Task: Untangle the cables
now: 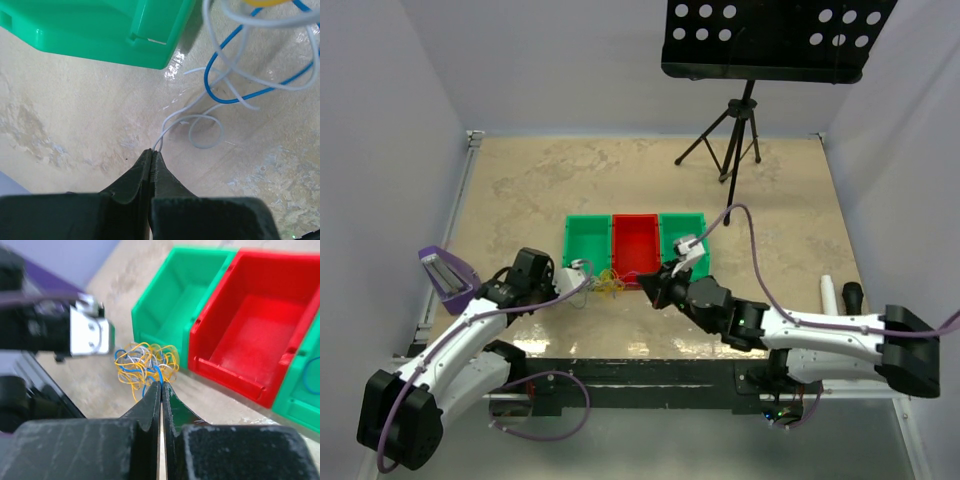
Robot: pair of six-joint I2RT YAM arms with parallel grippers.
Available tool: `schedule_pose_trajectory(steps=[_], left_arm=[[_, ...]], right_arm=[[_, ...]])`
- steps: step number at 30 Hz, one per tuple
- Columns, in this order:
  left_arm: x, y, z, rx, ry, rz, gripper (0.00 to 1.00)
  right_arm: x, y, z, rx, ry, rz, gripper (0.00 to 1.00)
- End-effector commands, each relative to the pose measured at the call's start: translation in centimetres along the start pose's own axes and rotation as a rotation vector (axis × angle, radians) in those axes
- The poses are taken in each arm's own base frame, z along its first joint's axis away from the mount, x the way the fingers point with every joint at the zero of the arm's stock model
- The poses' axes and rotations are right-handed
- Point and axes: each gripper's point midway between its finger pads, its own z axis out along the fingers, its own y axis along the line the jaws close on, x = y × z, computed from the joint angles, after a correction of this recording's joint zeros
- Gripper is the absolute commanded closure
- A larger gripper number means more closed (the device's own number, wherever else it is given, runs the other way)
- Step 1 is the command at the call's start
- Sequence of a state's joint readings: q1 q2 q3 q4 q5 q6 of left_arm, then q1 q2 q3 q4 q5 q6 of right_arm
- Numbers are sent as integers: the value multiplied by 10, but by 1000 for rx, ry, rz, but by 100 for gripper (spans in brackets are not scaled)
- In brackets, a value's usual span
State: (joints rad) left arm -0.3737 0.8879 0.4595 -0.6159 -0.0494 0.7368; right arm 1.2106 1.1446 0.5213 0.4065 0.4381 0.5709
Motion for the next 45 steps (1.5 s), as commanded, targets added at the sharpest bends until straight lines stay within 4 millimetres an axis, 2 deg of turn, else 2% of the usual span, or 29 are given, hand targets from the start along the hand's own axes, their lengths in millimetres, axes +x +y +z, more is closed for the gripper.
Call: schedule_pose_trajectory(steps=[1, 4, 5, 11, 16, 20, 22, 25, 29, 33, 37, 40, 45], left_arm=[[6, 4, 0, -28, 16, 40, 100], [8, 4, 0, -32, 27, 51, 100], [9, 4, 0, -35, 28, 57, 100], [17, 4, -2, -54, 47, 107, 100], [28, 1, 0, -60, 78, 142, 100], [41, -3, 3, -68, 107, 193, 100], [45, -4, 4, -76, 119, 221, 100], [47, -4, 4, -82, 116, 258, 100], [41, -2, 2, -89, 87, 271, 100], [1, 8, -16, -68, -52, 177, 100], [-60, 18, -55, 19, -247, 46, 100], [-104, 27, -91, 80, -385, -31, 100], [-155, 49, -143, 87, -564, -94, 100]], right_arm=[[-51, -14, -29, 100, -138, 139, 100], [-96, -12, -51, 101, -251, 178, 100], [-117, -11, -62, 110, -295, 190, 100], [-204, -31, -118, 256, -512, 210, 100], [-253, -52, -160, 402, -634, 204, 100], [-290, -61, -200, 437, -729, 217, 100], [-307, -61, -218, 427, -772, 230, 100], [-325, -52, -228, 382, -791, 218, 100], [-332, -38, -224, 329, -780, 189, 100], [-317, -15, -194, 241, -702, 134, 100], [-288, -2, -163, 192, -613, 126, 100], [-263, -3, -146, 180, -556, 118, 100], [-231, 7, -126, 105, -470, 103, 100]])
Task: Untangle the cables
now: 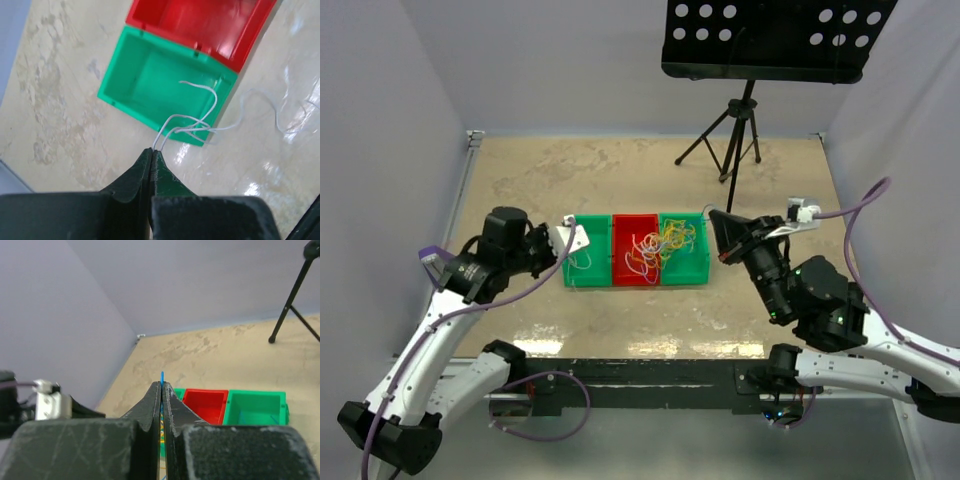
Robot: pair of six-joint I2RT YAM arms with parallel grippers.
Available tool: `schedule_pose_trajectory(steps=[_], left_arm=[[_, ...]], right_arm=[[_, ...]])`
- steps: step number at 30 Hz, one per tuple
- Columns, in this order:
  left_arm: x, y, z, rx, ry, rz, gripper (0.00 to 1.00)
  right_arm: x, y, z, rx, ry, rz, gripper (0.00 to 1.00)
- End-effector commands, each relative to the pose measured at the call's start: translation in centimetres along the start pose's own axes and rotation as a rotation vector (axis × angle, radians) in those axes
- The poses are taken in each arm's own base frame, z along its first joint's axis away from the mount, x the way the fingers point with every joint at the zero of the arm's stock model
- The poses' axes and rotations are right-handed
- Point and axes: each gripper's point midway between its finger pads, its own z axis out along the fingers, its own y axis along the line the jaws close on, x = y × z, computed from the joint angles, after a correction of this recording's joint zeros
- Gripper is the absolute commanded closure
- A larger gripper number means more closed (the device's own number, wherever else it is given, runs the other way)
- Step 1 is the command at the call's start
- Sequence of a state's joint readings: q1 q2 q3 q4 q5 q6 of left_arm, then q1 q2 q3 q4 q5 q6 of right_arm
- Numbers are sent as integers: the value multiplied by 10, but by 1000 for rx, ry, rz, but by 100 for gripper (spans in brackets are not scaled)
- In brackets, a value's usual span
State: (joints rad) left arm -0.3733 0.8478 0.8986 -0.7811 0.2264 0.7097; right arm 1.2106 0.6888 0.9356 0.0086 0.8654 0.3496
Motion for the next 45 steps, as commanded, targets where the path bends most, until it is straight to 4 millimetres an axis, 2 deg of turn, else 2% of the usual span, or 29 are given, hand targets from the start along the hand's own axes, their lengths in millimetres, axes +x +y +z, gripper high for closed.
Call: schedule_pose_trajectory(steps=[1, 4, 11, 16, 18, 20, 24, 27, 31, 35, 38, 45], left_arm=[[-58, 0, -24, 76, -169, -121, 100], [-84, 20, -37, 24, -229, -134, 100], [-142, 69, -76, -144, -394, -101, 100], [-165, 95, -92, -240, -461, -88, 100], [-167, 97, -92, -254, -477, -77, 100], [-163, 97, -83, -249, -464, -73, 100], [-143, 98, -60, -264, -400, -57, 100], [-133, 108, -55, -335, -376, -67, 100], [-140, 119, -73, -432, -436, -78, 100], [-147, 133, -102, -558, -511, -102, 100], [-148, 132, -108, -571, -528, -101, 100], [-127, 122, -85, -530, -445, -103, 100]], right_arm=[[23, 18, -3, -98, 71, 46, 100], [27, 21, -4, -119, 85, 48, 100], [21, 19, -8, -129, 74, 62, 100], [27, 20, -9, -141, 88, 67, 100], [29, 20, -9, -143, 92, 70, 100], [30, 21, -10, -148, 95, 70, 100], [31, 22, -11, -157, 100, 75, 100], [29, 22, -12, -163, 98, 81, 100], [30, 22, -12, -164, 101, 79, 100], [37, 24, -11, -172, 116, 68, 100], [39, 26, -10, -175, 121, 71, 100], [45, 28, -10, -185, 132, 73, 100]])
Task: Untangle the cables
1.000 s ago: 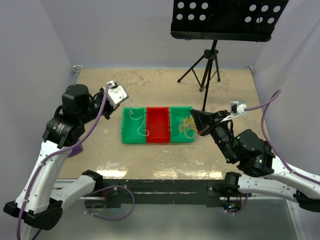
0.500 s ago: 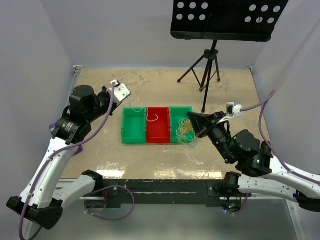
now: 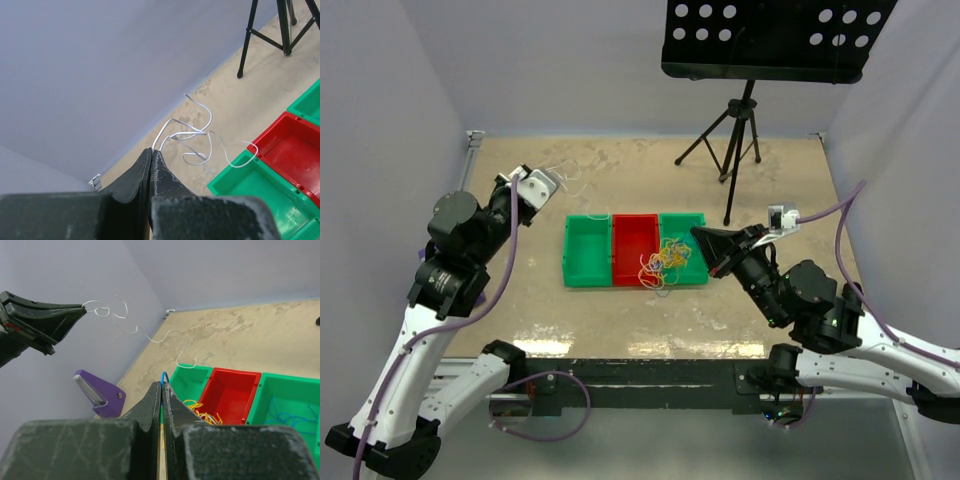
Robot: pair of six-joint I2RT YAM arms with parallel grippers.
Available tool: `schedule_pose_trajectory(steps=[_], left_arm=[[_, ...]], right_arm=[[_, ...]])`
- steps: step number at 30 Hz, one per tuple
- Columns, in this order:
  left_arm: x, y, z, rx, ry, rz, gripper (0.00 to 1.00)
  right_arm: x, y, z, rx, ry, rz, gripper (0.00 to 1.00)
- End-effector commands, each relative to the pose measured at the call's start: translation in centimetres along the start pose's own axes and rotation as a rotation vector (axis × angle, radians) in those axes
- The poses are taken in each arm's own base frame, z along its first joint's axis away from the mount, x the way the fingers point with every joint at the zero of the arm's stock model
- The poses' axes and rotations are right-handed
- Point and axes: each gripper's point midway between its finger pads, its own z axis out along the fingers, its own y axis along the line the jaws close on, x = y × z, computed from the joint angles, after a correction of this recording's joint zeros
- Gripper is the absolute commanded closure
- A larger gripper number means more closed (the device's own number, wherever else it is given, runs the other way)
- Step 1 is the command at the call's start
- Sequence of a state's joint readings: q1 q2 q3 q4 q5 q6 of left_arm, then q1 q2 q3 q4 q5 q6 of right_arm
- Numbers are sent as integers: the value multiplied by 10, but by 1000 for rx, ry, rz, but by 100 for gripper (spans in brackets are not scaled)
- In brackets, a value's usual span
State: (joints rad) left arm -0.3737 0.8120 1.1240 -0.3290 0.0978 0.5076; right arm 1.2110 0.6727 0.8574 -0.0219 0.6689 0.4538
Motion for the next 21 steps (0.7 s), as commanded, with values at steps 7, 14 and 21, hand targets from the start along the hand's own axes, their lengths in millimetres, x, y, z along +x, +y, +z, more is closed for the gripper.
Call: schedule_pose_trajectory(steps=[7, 14, 21], left_arm=[[39, -11, 5, -13, 84, 5, 100], [42, -6, 0, -58, 85, 9, 100], [62, -16, 2, -30, 147, 9, 100]], right_arm=[[4, 6, 0, -34, 3, 36, 100], [10, 6, -1, -41, 16, 39, 100], [12, 6, -1, -47, 22, 41, 100]])
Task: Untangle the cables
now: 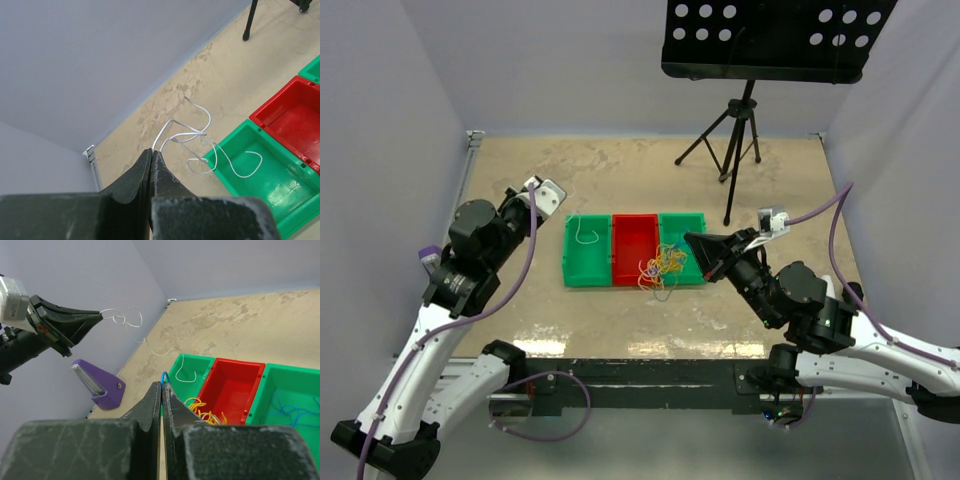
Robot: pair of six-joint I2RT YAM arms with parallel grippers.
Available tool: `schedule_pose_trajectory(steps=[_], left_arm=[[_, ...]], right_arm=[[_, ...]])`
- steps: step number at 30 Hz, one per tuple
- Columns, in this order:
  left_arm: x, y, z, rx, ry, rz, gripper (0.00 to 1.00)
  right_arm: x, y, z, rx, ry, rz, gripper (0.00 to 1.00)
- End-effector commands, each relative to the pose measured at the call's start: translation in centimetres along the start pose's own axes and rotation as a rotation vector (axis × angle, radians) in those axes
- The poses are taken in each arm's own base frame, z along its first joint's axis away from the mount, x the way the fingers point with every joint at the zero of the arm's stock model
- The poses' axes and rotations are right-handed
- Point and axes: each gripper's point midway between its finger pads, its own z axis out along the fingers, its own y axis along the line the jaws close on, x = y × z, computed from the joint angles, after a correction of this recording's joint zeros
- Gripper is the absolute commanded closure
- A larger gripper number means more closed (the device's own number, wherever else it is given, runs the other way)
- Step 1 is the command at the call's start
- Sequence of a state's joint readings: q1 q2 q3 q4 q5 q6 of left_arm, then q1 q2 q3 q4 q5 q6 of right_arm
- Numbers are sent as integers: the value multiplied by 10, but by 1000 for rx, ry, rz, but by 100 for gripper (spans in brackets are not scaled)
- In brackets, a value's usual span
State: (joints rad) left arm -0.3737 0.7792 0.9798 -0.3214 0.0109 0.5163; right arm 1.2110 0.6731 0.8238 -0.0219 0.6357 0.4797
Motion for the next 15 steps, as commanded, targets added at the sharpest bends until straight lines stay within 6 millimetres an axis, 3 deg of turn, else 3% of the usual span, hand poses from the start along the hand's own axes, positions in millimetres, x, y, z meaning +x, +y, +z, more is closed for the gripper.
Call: schedule_pose_trajectory(steps=[1, 15], left_arm=[[8, -6, 5, 18, 13, 5, 100], [53, -66, 44, 230, 97, -74, 100]], right_arm=[[-4, 6, -1, -29, -15, 34, 100], [7, 3, -5, -41, -1, 73, 100]])
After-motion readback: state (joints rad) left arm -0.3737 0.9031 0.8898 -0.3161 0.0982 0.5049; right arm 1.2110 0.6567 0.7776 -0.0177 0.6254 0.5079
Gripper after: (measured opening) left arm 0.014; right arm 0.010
